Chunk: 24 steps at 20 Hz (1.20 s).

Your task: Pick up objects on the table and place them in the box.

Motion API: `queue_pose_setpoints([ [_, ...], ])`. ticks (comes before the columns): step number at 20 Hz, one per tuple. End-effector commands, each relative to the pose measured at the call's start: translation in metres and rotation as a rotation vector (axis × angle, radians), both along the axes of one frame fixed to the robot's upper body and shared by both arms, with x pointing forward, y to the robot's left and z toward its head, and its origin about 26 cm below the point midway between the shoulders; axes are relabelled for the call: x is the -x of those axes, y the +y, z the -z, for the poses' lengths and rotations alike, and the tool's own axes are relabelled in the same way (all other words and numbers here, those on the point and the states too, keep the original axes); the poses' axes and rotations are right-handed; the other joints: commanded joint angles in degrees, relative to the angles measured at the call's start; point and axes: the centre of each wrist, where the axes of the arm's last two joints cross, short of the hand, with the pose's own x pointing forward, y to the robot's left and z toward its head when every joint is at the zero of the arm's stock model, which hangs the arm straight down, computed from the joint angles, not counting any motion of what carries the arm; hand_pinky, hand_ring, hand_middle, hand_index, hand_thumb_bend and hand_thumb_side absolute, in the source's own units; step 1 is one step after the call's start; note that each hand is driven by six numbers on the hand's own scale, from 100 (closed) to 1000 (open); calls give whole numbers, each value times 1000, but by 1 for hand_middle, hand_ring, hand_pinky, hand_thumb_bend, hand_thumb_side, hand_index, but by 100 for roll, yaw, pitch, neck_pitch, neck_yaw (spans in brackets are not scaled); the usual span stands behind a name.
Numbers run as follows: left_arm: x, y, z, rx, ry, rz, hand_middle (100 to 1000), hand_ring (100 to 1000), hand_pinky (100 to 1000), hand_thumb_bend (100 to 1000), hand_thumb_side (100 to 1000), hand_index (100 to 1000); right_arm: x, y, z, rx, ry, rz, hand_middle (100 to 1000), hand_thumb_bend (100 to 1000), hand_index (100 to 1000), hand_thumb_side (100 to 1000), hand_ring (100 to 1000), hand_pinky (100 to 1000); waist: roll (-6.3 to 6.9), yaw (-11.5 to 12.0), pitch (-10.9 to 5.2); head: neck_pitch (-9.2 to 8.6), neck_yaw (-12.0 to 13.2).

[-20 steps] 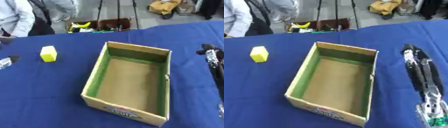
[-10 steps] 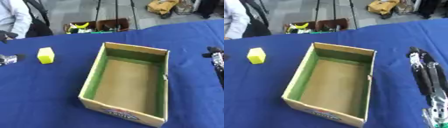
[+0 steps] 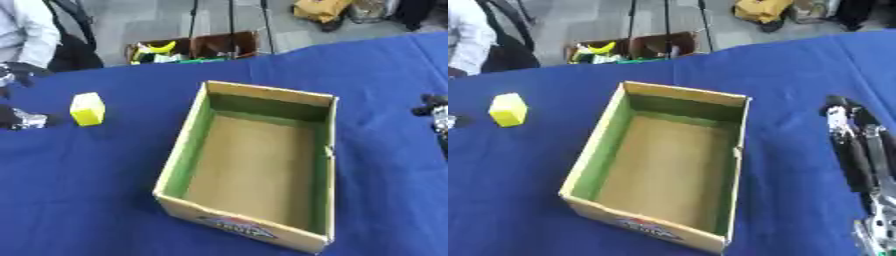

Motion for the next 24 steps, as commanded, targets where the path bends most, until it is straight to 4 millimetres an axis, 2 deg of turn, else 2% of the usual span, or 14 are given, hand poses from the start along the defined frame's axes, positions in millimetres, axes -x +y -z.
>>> queue_pose_setpoints([
  [1,-3,7,-13,-32,19,-19,924,844,659,641,671,1000,3,-2,-11,19,-32,-12,720,100,875,987,1000,929,0,-30,-83,-40,121],
  [7,-13,5,-19,-48,34,-19,960,850,674,571,639,1000,6,1,-20,26,-65,-42,720,100,875,987,1000,928,31,-134,34,-78,212],
  [15,-19,5,-26,-57,-32,-51,985,855,675,529,633,1000,9,3,-26,28,-82,-67,720,100,874,989,1000,929,87,-246,127,-212,342],
  [20,-20,13,-34,-63,-60,-96,979,850,688,486,626,1000,9,3,-28,33,-82,-73,721,100,871,987,1000,929,124,-314,168,-297,413],
  [24,-17,20,-37,-90,-14,-140,981,854,712,439,608,1000,9,2,-29,36,-85,-69,721,100,869,985,1000,929,152,-323,201,-316,417],
])
